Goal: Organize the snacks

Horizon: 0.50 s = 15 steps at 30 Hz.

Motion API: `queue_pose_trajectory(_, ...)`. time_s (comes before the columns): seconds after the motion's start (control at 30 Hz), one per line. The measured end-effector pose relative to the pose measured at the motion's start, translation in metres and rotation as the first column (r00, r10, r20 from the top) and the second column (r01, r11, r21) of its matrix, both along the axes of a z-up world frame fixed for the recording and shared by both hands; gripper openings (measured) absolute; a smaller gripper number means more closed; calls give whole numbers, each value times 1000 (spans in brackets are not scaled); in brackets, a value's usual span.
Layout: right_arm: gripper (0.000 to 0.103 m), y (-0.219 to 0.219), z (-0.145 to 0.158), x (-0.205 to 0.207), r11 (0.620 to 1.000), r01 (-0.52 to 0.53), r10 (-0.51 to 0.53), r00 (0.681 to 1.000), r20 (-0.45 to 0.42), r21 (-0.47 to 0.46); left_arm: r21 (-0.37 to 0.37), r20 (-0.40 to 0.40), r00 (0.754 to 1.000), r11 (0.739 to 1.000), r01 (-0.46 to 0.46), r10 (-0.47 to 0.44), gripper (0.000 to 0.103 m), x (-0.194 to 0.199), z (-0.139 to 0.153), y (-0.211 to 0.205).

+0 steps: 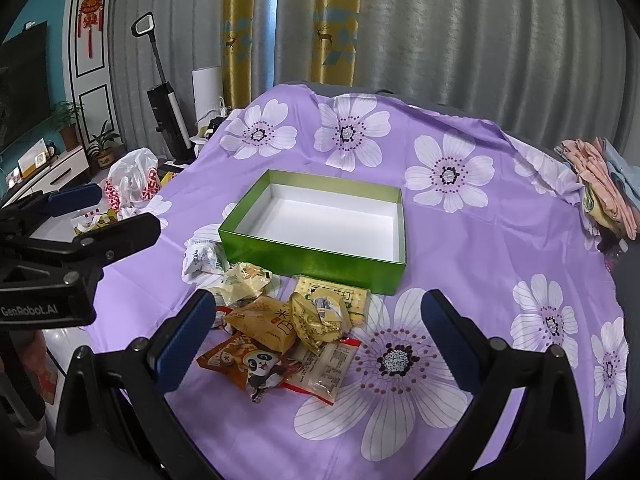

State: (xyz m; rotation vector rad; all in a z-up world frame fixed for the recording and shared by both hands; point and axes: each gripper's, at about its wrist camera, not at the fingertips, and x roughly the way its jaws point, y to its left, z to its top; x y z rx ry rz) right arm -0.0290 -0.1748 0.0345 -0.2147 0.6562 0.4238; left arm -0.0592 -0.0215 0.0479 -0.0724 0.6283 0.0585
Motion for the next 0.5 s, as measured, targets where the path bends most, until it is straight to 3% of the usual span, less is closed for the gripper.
queue_pose_trajectory(0.5,103,-2,-2,-1,1000,-5,5,1000,-8,9,-1,-12,1000,1000,4,-4,102,-1,1,-5)
